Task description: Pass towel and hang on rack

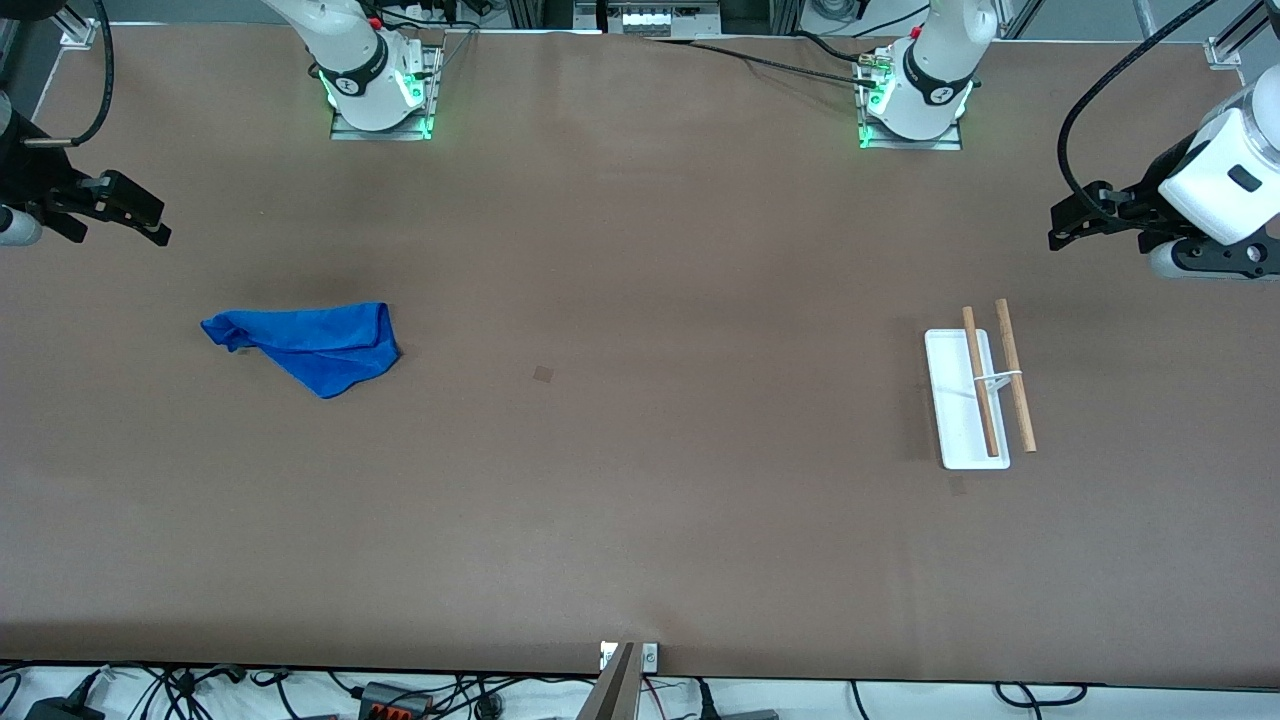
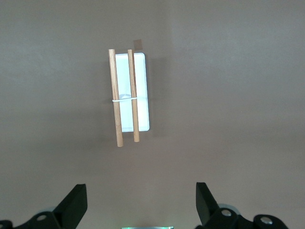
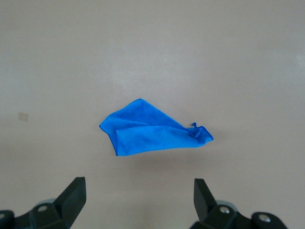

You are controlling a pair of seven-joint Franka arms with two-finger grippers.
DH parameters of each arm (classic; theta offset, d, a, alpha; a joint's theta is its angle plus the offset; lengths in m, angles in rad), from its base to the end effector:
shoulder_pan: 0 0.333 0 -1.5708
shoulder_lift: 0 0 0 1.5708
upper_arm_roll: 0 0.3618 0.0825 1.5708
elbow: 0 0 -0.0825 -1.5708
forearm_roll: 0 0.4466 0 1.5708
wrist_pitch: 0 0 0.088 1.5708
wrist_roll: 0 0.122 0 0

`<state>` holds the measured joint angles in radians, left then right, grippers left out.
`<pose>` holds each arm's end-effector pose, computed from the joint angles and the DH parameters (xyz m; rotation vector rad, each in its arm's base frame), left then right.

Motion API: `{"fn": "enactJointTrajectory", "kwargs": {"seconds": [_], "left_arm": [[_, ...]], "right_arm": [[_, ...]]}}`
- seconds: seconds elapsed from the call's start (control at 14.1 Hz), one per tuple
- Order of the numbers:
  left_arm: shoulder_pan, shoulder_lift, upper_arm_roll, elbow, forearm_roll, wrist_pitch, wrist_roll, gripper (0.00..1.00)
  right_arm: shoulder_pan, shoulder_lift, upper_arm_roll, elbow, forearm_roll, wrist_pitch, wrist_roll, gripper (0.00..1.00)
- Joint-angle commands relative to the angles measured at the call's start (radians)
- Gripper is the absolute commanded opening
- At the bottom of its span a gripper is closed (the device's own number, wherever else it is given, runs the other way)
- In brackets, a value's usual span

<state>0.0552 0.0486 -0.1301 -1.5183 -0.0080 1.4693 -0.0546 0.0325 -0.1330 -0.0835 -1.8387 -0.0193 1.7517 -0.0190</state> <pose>0.6202 -0.0455 0.6449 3.1297 -0.0327 -0.1533 0.5801 -0.0342 0.6061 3.1309 -0.0446 0.0709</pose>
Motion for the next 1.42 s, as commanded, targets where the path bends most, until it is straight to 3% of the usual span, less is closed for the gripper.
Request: {"fn": "enactJointTrajectory", "kwargs": {"seconds": [0.0, 0.35, 0.64, 1.13, 1.35], "left_arm": [[0.005, -0.016, 0.000, -0.016, 0.008, 0.006, 0.033, 1.00], [0.005, -0.016, -0.002, -0.016, 0.006, 0.005, 0.022, 1.00], [0.005, -0.013, 0.000, -0.017, 0.009, 0.005, 0.024, 1.00], [-0.003, 0.017, -0.013, 0.001, -0.001, -0.014, -0.094, 1.00], [-0.008, 0.081, -0.026, 0.000, 0.000, -0.011, -0.093, 1.00]], "right_arm": [[-0.006, -0.011, 0.008, -0.008, -0.002, 0.008, -0.019, 1.00], [-0.008, -0.008, 0.007, -0.008, -0.002, 0.017, -0.019, 1.00], [-0.014, 0.061, 0.005, 0.036, 0.007, 0.028, -0.018, 1.00], [-0.034, 0.375, -0.002, 0.139, -0.007, 0.057, -0.021, 1.00], [-0.092, 0.455, -0.002, 0.183, -0.013, 0.057, -0.022, 1.00]]}}
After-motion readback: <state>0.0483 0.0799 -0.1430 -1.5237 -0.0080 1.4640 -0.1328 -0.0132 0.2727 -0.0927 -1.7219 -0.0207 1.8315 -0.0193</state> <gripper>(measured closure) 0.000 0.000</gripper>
